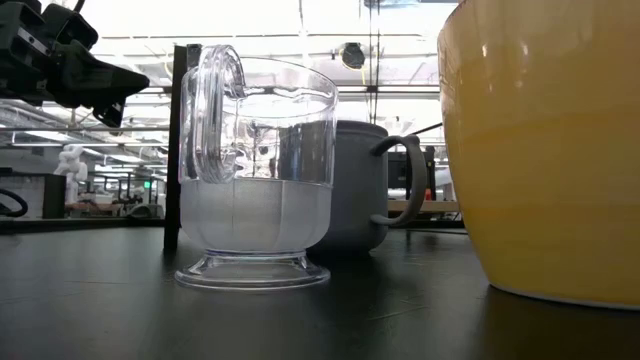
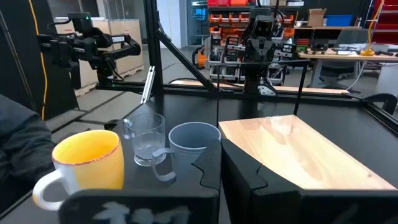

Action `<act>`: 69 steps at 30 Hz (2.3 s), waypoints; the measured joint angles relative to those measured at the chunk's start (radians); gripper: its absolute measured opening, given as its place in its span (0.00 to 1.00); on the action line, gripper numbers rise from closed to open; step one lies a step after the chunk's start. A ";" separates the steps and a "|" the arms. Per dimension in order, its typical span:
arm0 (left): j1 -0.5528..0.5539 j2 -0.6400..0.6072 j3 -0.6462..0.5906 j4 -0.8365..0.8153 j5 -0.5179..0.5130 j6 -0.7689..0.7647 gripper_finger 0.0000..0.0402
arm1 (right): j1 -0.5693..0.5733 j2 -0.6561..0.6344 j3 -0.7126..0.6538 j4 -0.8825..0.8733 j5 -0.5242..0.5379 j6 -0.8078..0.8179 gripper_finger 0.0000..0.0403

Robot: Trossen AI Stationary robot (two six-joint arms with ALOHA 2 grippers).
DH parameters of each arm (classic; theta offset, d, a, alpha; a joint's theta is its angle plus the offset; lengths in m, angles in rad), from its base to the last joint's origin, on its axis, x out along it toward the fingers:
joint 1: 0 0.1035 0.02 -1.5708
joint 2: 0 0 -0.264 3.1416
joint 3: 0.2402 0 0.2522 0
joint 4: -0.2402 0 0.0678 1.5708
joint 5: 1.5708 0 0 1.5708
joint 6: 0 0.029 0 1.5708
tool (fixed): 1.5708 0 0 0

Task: Stack small to large cups/mugs on shelf
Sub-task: Put the orange mug on the shelf

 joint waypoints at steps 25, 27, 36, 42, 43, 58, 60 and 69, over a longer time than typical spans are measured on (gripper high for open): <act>0.000 0.000 0.000 0.002 0.000 0.000 0.04 | 0.000 0.121 0.000 0.283 -0.157 0.083 0.00; 0.000 0.000 0.000 0.002 0.000 0.000 0.04 | 0.000 0.142 0.000 0.316 -0.165 0.092 0.00; 0.000 0.000 0.000 0.002 0.000 0.000 0.04 | 0.043 0.222 0.000 0.443 -0.165 0.121 0.00; 0.000 0.000 0.000 0.003 0.000 0.000 0.04 | 0.109 0.271 0.000 0.525 -0.165 0.123 0.00; 0.000 0.000 0.000 0.002 0.000 0.000 0.04 | 0.120 0.278 0.000 0.537 -0.165 0.120 0.00; 0.000 0.000 0.000 0.003 0.000 0.000 0.04 | 0.256 0.430 0.000 0.687 -0.152 0.114 0.00; 0.000 0.000 0.000 0.003 0.000 0.000 0.04 | 0.275 0.452 0.000 0.701 -0.107 0.099 0.00; 0.000 0.000 0.000 0.003 0.000 0.000 0.04 | 0.347 0.558 0.001 0.755 -0.074 0.012 0.00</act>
